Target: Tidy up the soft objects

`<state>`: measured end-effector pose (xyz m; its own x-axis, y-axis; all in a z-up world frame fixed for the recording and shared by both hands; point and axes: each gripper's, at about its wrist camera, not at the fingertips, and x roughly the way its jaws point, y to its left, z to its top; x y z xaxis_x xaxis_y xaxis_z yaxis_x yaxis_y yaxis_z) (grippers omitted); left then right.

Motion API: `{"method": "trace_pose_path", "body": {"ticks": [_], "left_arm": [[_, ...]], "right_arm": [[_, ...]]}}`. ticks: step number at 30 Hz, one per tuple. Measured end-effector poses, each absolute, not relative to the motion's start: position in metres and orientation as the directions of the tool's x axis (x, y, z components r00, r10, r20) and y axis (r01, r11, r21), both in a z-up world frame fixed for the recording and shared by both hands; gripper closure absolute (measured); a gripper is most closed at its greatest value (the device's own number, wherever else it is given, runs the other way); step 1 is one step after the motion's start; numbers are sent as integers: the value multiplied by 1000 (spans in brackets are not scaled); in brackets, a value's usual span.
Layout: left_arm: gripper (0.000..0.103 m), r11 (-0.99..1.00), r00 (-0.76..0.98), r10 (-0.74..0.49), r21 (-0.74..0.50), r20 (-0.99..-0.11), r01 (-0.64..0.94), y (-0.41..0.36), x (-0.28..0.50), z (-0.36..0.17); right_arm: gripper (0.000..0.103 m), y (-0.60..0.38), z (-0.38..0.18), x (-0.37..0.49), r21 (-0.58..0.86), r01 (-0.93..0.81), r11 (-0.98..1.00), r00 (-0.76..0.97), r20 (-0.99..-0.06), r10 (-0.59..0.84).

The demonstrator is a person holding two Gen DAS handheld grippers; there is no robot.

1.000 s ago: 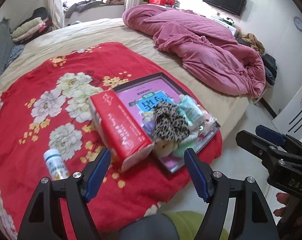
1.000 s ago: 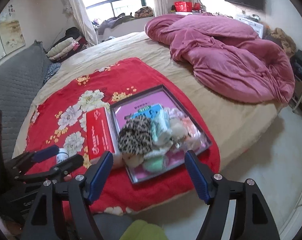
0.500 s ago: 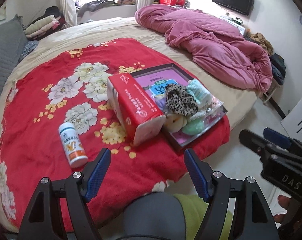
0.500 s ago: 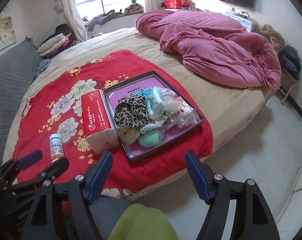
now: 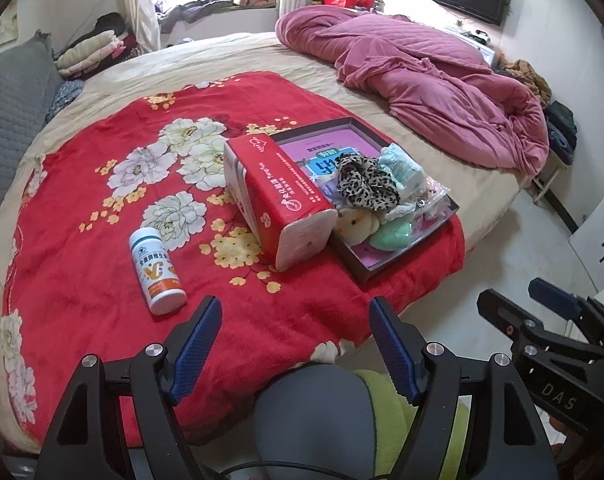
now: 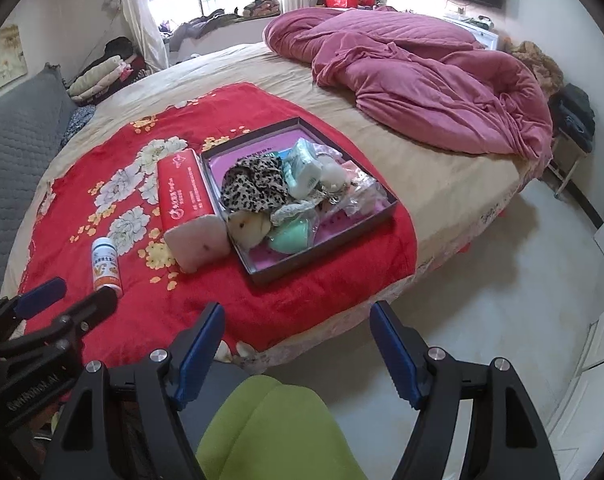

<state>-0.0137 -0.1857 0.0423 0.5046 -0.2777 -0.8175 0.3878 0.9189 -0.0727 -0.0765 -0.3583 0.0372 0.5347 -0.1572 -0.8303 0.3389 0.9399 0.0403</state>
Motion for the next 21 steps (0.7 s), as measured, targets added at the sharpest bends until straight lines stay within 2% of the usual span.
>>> {"method": "trace_pose_path", "body": {"ticks": [21], "left_arm": [[26, 921, 502, -258, -52, -825, 386, -191, -20, 36]], "right_arm": [[29, -359, 35, -75, 34, 342, 939, 527, -835, -161]]}}
